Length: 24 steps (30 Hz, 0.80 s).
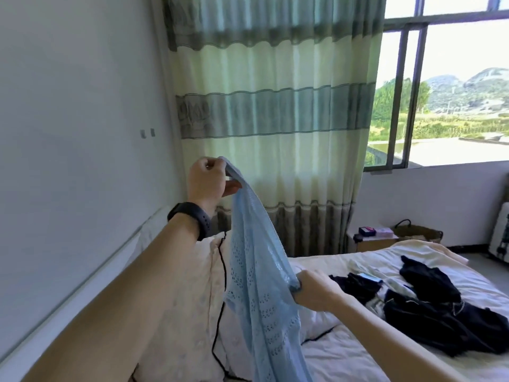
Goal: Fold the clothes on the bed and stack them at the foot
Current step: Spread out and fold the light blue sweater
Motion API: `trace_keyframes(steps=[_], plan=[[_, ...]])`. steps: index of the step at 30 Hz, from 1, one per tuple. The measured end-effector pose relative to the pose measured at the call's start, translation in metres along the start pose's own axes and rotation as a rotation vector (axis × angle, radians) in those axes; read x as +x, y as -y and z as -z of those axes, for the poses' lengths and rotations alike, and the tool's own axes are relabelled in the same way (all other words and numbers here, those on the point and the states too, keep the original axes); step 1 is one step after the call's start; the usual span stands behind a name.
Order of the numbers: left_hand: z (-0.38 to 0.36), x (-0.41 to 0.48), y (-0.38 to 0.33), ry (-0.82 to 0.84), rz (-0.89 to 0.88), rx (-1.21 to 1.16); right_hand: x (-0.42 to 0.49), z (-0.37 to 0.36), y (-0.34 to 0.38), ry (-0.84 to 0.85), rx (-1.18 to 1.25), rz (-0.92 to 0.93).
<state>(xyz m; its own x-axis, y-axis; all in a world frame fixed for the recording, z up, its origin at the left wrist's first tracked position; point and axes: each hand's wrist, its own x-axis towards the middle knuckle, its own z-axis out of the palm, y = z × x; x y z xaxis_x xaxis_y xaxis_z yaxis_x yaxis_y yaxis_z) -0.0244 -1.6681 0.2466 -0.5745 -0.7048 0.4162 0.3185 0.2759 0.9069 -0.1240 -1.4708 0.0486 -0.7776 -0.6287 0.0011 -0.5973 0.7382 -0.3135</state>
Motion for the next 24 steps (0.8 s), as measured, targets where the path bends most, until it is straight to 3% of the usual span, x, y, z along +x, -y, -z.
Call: trace_keyframes(steps=[3, 5, 8, 10, 14, 19, 22, 24], plan=[[0.038, 0.008, 0.014, -0.104, -0.274, 0.445, 0.012, 0.022, -0.018, 0.070, -0.002, -0.150], [0.071, 0.015, 0.031, -0.129, -0.368, 0.835, 0.017, 0.060, -0.033, -0.027, 0.076, -0.250], [0.113, 0.017, 0.067, -0.142, -0.253, 1.241, 0.021, 0.108, -0.047, -0.270, 0.272, -0.316], [0.125, 0.011, 0.091, -0.044, -0.154, 1.332, 0.021, 0.123, -0.043, -0.375, 0.366, -0.273], [0.115, -0.004, 0.127, 0.183, 0.115, 1.148, 0.025, 0.124, -0.030, -0.367, 0.597, -0.214], [0.105, -0.046, 0.162, 0.128, 0.603, 0.286, 0.031, 0.091, -0.039, -0.219, 0.651, -0.291], [0.113, -0.066, 0.182, 0.217, 0.716, 0.232, 0.033, 0.077, -0.050, -0.246, 0.631, -0.297], [0.115, -0.073, 0.188, 0.340, 0.752, 0.232, 0.033, 0.073, -0.055, -0.171, 0.648, -0.272]])
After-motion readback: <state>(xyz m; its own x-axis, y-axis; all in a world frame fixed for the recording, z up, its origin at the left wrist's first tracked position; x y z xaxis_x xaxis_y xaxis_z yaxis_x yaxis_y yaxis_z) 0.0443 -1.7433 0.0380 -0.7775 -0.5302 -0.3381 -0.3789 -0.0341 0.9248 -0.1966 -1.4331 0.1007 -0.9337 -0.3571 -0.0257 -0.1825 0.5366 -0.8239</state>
